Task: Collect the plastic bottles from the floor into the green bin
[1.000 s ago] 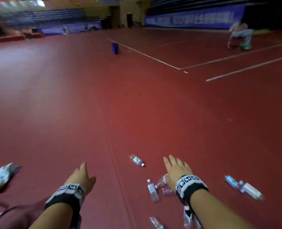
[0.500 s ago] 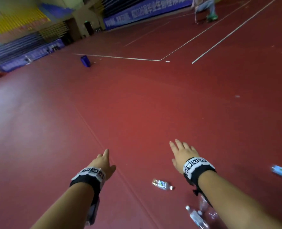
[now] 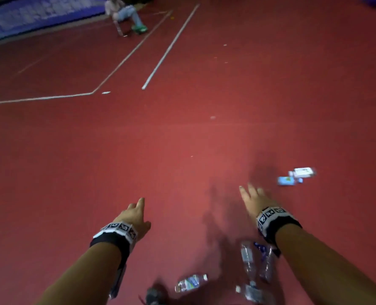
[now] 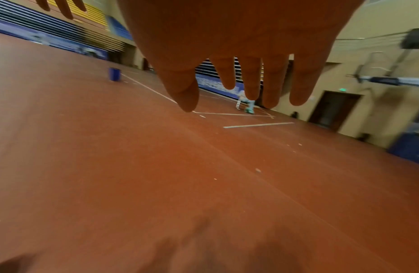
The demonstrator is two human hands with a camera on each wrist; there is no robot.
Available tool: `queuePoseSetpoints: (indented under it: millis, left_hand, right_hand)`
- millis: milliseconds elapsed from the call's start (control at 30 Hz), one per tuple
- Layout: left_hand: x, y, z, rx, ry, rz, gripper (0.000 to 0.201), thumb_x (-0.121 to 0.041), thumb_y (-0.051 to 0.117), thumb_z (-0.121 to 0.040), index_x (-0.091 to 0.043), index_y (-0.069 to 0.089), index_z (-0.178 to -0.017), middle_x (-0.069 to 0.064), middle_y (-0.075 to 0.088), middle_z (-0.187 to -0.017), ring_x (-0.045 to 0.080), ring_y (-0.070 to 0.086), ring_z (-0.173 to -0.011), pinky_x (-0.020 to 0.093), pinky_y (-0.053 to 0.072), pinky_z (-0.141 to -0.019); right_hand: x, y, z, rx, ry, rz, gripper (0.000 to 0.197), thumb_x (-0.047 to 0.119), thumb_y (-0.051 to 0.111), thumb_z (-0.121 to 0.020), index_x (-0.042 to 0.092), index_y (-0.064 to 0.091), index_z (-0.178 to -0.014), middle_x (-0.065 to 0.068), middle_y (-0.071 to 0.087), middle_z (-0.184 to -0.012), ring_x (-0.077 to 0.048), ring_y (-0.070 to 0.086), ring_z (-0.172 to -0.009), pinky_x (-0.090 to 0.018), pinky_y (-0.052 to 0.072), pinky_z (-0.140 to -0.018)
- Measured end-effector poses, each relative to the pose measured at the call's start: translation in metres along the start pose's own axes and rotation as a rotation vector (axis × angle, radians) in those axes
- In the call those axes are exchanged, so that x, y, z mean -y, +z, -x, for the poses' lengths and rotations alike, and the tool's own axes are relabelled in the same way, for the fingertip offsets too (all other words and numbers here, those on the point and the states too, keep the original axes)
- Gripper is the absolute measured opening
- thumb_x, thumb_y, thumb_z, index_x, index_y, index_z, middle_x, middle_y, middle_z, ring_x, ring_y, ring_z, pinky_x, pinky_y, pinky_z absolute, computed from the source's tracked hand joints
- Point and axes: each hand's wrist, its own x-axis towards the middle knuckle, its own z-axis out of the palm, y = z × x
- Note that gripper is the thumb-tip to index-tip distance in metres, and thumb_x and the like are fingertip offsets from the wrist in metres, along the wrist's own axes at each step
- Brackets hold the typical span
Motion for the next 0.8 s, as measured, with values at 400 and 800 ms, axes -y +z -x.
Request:
queuePoseSetpoints:
  millis: [400, 800]
  left_hand:
    - [-0.058, 0.044, -0.186, 0.222, 0.426, -0.059, 0.103, -0.039, 0.062, -0.09, -0.016, -0.017, -0.154, 0.016, 0.014, -0.161, 0.033, 0.035, -0.14, 0.035, 0.034, -0.112]
    - [-0.041, 0.483, -0.377, 0.649, 0.138, 0.027, 0.113, -0.043, 0.073, -0.078, -0.009, -0.002, -0.156, 0.027, 0.026, -0.154, 0.041, 0.035, -0.138, 0.042, 0.032, -0.11]
  right_hand:
    - [0.074, 0.055, 0.017, 0.154, 0.517, -0.352, 0.085, 0.039, 0.047, -0.098, 0.018, -0.011, -0.156, -0.008, -0.003, -0.164, -0.03, 0.011, -0.148, -0.045, 0.023, -0.117]
    - [0.041, 0.435, -0.213, 0.363, 0.523, -0.368, 0.107, 0.045, 0.069, -0.086, 0.021, -0.007, -0.157, -0.01, 0.004, -0.165, -0.035, 0.018, -0.146, -0.048, 0.033, -0.11]
